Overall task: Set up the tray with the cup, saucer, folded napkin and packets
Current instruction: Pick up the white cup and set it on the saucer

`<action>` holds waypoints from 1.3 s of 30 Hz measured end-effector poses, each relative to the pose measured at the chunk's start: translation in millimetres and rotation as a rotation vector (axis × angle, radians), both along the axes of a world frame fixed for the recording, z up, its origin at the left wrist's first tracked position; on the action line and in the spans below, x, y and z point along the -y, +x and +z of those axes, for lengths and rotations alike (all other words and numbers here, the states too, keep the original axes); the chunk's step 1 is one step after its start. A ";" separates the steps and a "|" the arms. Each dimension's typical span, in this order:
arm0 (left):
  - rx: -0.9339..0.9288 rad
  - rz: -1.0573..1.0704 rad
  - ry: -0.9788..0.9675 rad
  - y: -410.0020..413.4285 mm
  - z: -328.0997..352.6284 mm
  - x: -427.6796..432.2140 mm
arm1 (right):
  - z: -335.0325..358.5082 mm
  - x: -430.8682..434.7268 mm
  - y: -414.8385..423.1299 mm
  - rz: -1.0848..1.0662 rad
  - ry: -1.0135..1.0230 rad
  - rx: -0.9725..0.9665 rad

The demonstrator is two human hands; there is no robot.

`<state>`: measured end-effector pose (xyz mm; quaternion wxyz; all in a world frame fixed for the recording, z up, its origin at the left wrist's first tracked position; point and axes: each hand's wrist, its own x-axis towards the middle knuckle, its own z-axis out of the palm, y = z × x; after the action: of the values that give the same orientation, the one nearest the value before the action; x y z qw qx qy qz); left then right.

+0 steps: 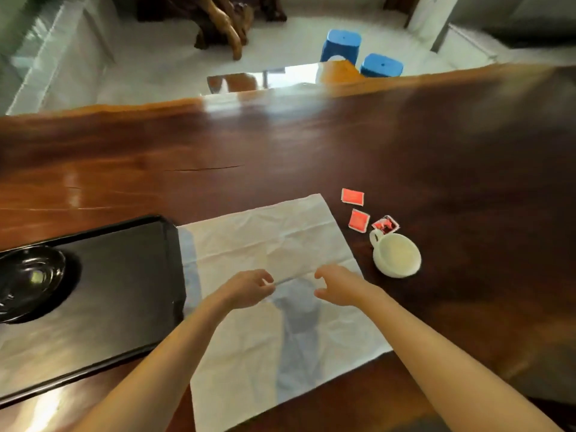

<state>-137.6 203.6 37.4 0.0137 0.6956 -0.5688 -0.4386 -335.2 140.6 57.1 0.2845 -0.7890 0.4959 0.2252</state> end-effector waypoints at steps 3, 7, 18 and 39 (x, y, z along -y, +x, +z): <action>0.011 -0.033 0.013 -38.6 0.5 13.3 | -6.0 -1.0 -45.9 -0.054 0.032 0.005; 0.031 -0.101 0.024 -81.1 -1.2 33.3 | -15.1 3.9 -98.4 -0.126 0.073 -0.018; 0.054 -0.112 0.076 -179.0 -22.6 110.6 | -43.7 51.4 -203.4 -0.305 0.075 -0.077; -0.561 0.440 0.029 -213.7 -43.9 124.8 | -66.8 79.5 -204.0 -0.662 0.173 0.739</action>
<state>-351.4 78.9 -6.5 0.2537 0.6540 -0.3733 -0.6070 -539.2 61.0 -9.7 0.5615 -0.5900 0.5652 -0.1311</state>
